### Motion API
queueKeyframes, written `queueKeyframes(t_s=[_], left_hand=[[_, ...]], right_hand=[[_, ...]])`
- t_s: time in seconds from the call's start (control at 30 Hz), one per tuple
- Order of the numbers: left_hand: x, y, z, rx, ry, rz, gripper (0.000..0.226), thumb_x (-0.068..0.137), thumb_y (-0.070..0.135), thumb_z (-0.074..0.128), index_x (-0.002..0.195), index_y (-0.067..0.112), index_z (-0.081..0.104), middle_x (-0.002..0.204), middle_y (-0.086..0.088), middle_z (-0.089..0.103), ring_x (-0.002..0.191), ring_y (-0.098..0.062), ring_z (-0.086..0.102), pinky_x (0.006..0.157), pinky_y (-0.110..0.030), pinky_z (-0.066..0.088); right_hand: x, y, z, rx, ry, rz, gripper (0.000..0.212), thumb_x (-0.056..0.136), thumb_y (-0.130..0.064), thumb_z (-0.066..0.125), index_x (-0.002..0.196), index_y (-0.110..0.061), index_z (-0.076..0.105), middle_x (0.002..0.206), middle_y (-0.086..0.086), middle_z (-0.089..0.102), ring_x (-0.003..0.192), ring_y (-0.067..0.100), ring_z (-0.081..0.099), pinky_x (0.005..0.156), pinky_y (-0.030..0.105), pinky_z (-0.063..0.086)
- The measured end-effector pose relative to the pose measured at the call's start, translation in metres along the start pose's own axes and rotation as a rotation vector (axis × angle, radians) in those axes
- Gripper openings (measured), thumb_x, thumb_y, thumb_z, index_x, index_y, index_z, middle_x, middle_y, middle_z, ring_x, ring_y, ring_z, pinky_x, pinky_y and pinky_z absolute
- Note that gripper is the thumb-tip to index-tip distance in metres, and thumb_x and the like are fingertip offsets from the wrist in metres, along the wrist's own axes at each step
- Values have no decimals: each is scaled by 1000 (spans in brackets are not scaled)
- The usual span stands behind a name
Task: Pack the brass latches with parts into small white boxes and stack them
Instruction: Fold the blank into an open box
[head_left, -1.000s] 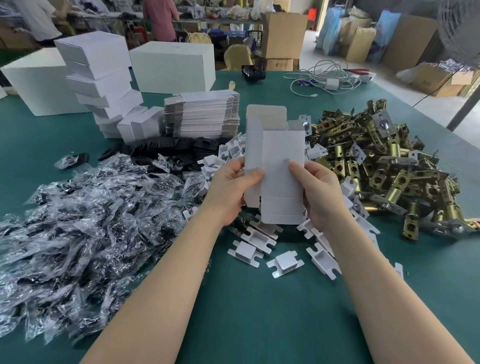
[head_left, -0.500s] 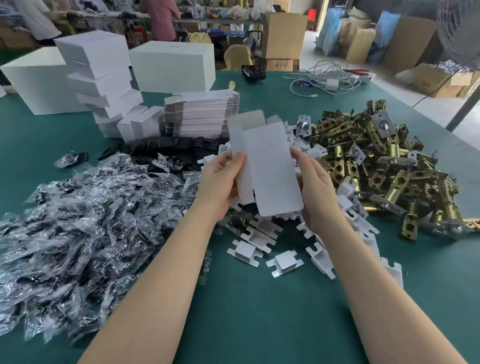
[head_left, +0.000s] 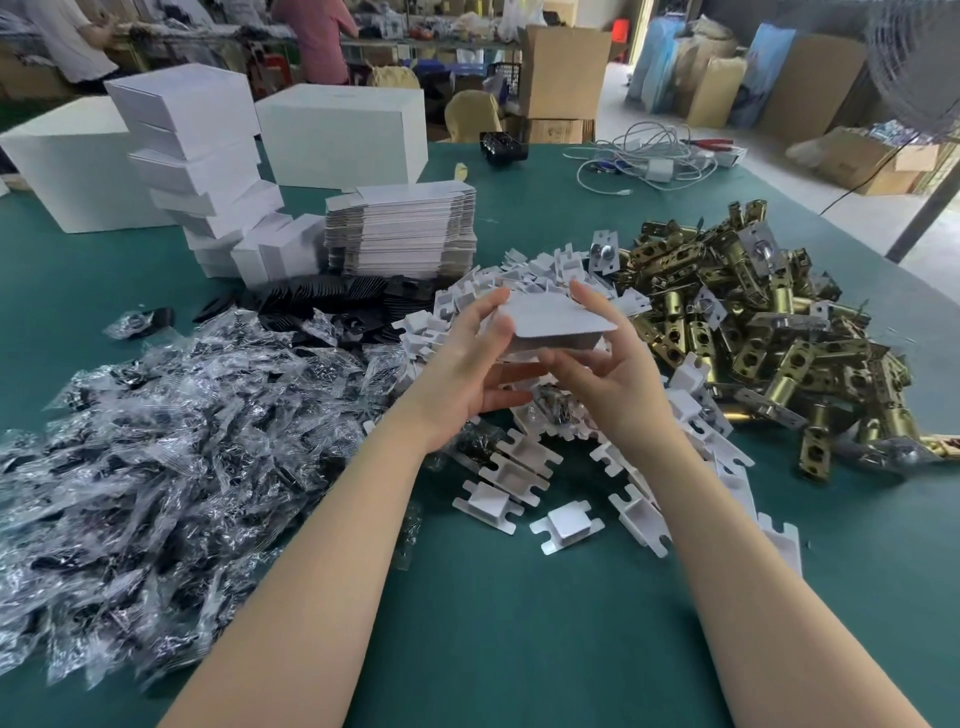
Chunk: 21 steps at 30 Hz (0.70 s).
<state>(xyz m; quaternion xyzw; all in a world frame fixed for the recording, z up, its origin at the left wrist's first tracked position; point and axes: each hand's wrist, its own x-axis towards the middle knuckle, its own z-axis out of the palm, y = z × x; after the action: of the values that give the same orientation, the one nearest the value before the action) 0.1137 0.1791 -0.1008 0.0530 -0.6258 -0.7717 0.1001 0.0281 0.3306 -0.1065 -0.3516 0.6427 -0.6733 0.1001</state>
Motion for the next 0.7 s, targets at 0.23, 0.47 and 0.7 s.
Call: queueKeyframes(t_s=[0.23, 0.47, 0.7], left_hand=[[-2, 6, -4, 121, -12, 106, 90, 50, 82, 75, 127, 40, 53, 147, -5, 46, 105, -10, 64, 78, -27, 54], [-2, 6, 4, 9, 35, 190, 83, 55, 76, 79, 126, 38, 58, 130, 0, 57, 95, -11, 67, 80, -23, 51], [-4, 8, 5, -84, 20, 176, 67, 62, 62, 82, 121, 35, 65, 108, 5, 71, 92, -13, 69, 79, -23, 54]], right_hand=[[0, -12, -5, 161, -30, 32, 72, 82, -23, 69, 148, -24, 39, 136, -6, 57, 92, 14, 72, 69, 22, 55], [-1, -18, -5, 407, -100, 130, 51, 88, -44, 55, 137, -36, 49, 106, -5, 67, 101, 19, 64, 78, 30, 55], [-3, -20, -7, 434, -85, 132, 51, 83, -41, 62, 132, -31, 56, 104, -2, 71, 97, 19, 65, 77, 29, 56]])
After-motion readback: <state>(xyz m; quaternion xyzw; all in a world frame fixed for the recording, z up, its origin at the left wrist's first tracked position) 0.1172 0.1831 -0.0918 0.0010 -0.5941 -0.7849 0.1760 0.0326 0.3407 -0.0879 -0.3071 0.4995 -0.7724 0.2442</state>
